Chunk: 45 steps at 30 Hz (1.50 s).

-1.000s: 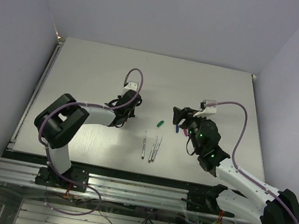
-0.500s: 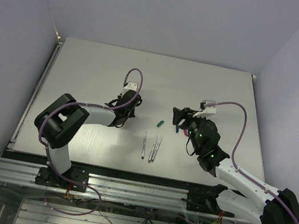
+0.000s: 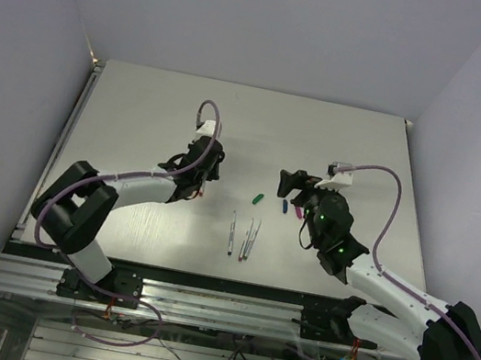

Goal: Insert the pens into the pen caps

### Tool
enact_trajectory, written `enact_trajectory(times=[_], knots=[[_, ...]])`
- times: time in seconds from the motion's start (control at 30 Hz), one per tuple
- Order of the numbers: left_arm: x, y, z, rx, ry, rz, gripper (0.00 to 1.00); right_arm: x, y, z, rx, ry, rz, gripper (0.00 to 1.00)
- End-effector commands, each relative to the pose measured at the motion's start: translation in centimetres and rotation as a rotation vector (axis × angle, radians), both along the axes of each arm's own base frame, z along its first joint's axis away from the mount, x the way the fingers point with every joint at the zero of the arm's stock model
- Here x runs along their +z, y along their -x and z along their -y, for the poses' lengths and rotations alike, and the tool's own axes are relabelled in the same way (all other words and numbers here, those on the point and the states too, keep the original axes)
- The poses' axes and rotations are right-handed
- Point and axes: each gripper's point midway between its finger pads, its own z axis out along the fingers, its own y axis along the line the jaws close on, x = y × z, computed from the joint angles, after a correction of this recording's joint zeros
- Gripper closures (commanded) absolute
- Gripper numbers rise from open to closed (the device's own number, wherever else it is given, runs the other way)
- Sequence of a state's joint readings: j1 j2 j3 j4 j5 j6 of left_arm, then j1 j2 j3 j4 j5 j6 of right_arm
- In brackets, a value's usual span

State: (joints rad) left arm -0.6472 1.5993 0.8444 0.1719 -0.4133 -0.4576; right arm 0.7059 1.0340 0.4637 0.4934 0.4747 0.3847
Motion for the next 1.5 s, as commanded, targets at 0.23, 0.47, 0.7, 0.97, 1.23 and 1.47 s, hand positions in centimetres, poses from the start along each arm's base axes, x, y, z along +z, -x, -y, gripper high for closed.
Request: enact_trajectory(times=[0.23,0.47,0.7,0.97,1.23,1.47], knots=[[-0.8,7.9,6.5,-0.262,-0.005,-0.09,0.59,-1.9,-0.4,3.0,-0.153,0.012,-0.075,0.33],[-1.3,11.4,8.3,-0.302,-0.015,-0.116,0.45,-2.7,0.1,4.2,-0.19,0.002,-0.097,0.35],[-2.8,13.0,9.0,-0.33,-0.056,-0.176,0.44,-3.6,0.7,4.9,-0.205,0.001,-0.114,0.37],[-4.0,14.7,8.9,-0.356,-0.135,-0.245,0.44,-3.7,1.2,5.3,-0.212,-0.015,-0.111,0.38],[-4.7,15.5,8.6,-0.384,-0.198,-0.295,0.43,-4.1,1.2,5.1,-0.208,-0.035,-0.118,0.4],[-6.3,16.2,8.8,-0.417,-0.221,-0.345,0.44,-3.9,1.2,4.9,-0.196,-0.03,-0.115,0.4]])
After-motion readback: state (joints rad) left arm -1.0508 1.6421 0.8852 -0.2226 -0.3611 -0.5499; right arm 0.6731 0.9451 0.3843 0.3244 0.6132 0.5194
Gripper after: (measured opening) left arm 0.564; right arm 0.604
